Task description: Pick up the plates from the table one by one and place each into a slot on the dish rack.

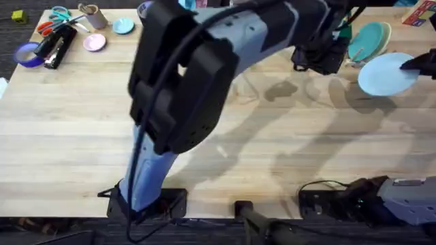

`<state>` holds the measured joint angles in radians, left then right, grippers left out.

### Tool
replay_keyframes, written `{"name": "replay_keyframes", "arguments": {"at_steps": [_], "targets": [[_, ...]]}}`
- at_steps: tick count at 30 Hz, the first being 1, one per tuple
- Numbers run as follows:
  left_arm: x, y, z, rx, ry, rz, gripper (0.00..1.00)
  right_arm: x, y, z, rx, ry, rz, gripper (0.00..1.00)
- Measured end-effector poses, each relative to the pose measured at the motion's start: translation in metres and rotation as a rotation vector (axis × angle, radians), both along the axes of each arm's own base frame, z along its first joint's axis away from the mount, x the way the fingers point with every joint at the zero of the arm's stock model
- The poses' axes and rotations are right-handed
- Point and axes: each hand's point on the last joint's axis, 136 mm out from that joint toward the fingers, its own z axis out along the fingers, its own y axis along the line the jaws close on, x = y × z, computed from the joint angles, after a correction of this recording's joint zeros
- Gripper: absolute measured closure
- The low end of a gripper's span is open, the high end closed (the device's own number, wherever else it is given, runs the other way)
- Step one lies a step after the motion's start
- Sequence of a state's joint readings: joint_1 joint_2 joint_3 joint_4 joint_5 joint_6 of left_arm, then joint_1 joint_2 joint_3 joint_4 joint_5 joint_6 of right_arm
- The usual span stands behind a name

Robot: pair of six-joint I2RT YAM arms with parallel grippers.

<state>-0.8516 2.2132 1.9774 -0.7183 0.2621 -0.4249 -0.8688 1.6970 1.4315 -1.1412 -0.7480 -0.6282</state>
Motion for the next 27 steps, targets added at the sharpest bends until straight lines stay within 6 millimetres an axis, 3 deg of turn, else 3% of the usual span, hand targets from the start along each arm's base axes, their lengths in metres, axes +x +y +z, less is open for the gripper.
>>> {"name": "replay_keyframes", "arguments": {"at_steps": [10,19,27], "targets": [[-0.001,0.041,0.042,0.063,-0.065,-0.009,0.957,-0.004,-0.001,0.0,-0.004,0.032,-0.024,0.97],[0.007,0.093,0.065,0.037,-0.151,0.046,0.958,-0.014,0.005,0.037,-0.114,-0.024,-0.05,0.97],[-0.007,0.145,0.091,0.042,-0.269,0.036,0.959,-0.025,0.01,0.056,-0.223,-0.014,-0.076,0.97]]}}
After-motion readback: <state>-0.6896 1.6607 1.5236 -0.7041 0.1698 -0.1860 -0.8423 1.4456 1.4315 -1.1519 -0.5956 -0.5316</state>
